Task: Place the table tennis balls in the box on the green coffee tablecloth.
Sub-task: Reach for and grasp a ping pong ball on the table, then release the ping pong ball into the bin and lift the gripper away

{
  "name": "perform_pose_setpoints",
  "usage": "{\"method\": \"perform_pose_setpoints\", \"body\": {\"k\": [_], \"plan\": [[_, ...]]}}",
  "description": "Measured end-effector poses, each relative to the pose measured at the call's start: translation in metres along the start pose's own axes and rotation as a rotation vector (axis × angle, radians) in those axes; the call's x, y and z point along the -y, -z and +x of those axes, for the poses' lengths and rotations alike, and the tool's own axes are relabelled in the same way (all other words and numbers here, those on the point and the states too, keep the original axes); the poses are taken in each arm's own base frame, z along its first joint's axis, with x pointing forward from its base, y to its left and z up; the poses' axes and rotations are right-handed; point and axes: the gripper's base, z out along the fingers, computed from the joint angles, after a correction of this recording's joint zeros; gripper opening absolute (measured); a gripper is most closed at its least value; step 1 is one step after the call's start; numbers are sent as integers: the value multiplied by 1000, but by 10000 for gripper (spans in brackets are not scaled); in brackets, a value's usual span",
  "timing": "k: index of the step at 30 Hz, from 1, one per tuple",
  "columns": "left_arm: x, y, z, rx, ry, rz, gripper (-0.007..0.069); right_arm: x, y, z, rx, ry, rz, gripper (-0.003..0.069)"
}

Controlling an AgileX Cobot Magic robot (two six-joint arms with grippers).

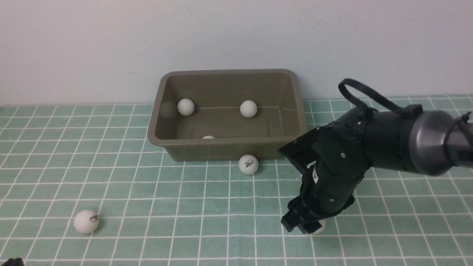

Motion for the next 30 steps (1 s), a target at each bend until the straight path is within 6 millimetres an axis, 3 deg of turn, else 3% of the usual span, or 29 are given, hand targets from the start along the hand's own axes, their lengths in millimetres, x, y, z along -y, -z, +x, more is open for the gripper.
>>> {"method": "perform_pose_setpoints", "body": {"k": [7, 13, 18, 21, 24, 26, 30], "plan": [[0, 0, 0, 0, 0, 0, -5, -2, -29, 0, -51, 11, 4, 388], [0, 0, 0, 0, 0, 0, -5, -1, -20, -3, -103, 9, 9, 359], [0, 0, 0, 0, 0, 0, -5, -3, 15, -17, -121, 29, -39, 359], [0, 0, 0, 0, 0, 0, -5, -1, 66, -50, 71, 39, -54, 359], [0, 0, 0, 0, 0, 0, -5, 3, 100, -84, 297, 52, -16, 359], [0, 0, 0, 0, 0, 0, -5, 7, 109, -108, 403, 74, 34, 359], [0, 0, 0, 0, 0, 0, -5, 9, 100, -130, 433, 92, 74, 359]]}}
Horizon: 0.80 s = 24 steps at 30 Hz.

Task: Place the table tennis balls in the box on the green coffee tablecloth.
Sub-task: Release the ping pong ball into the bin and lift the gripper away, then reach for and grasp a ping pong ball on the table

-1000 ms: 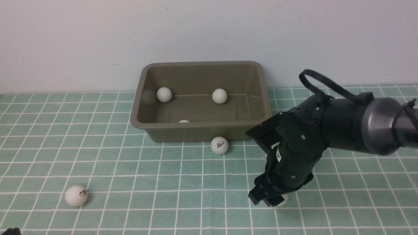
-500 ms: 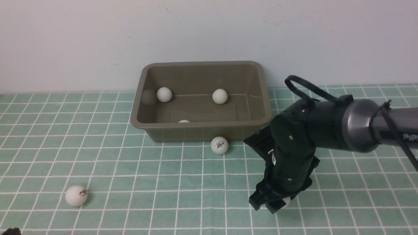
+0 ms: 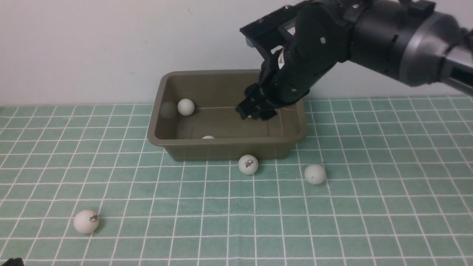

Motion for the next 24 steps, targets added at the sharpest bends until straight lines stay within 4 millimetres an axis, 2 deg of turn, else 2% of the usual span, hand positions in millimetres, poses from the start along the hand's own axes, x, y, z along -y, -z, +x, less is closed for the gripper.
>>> {"method": "perform_pose_setpoints", "body": {"k": [4, 9, 13, 16, 18, 21, 24], "plan": [[0, 0, 0, 0, 0, 0, -5, -2, -31, -6, -14, 20, 10, 359], [0, 0, 0, 0, 0, 0, -5, -5, -59, -7, -15, 35, 7, 377], [0, 0, 0, 0, 0, 0, -5, -9, -88, 1, -50, 48, 9, 468], [0, 0, 0, 0, 0, 0, -5, -9, -100, 6, -74, 46, 26, 512], [0, 0, 0, 0, 0, 0, -5, -7, -100, 6, -77, 46, 47, 521], [0, 0, 0, 0, 0, 0, -5, -2, -88, 1, -92, 50, 76, 522], [0, 0, 0, 0, 0, 0, -5, 7, -57, -11, -120, 51, 119, 522]]}}
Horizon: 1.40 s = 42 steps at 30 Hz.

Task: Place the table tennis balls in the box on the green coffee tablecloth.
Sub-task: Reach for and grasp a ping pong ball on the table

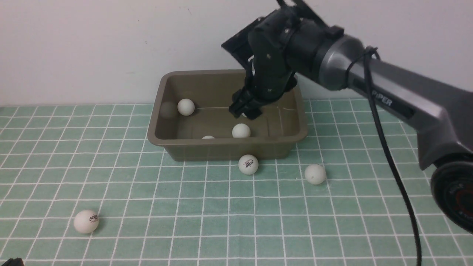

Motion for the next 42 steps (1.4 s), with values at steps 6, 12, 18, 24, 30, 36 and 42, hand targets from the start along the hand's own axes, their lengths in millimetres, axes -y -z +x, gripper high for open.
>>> {"method": "perform_pose_setpoints", "body": {"k": [6, 12, 18, 24, 30, 36, 42], "plan": [[0, 0, 0, 0, 0, 0, -5, 36, 61, -8, 51, -28, 54, 522], [0, 0, 0, 0, 0, 0, -5, 80, 141, 5, 157, -115, 87, 522], [0, 0, 0, 0, 0, 0, -5, 108, 193, 56, 143, -147, 88, 522], [0, 0, 0, 0, 0, 0, -5, 104, 187, 107, 31, -158, 5, 522], [0, 0, 0, 0, 0, 0, -5, 79, 129, 141, -2, -103, -101, 522], [0, 0, 0, 0, 0, 0, -5, 64, 76, 150, -24, 55, -176, 522], [0, 0, 0, 0, 0, 0, -5, 55, 41, 149, -34, 136, -237, 522]]}}
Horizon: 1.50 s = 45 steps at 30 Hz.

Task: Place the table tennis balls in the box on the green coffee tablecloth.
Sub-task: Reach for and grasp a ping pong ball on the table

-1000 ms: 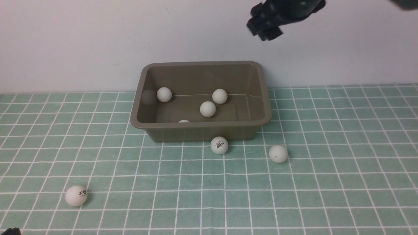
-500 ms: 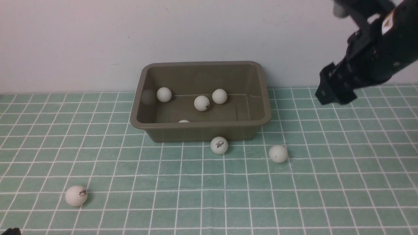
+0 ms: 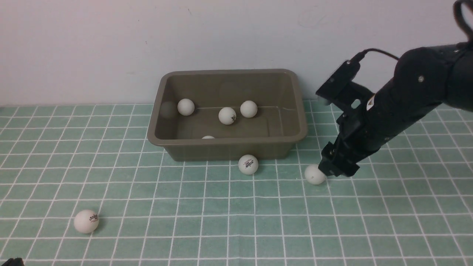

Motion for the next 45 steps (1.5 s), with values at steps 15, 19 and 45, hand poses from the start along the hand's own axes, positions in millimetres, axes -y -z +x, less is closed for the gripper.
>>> {"method": "perform_pose_setpoints", "body": {"k": [15, 19, 45], "plan": [[0, 0, 0, 0, 0, 0, -5, 3, -61, -2, 13, 7, -36, 522], [0, 0, 0, 0, 0, 0, -5, 5, -69, -2, 20, 4, -25, 522], [0, 0, 0, 0, 0, 0, -5, -6, -68, 10, -195, -17, -190, 335]]}}
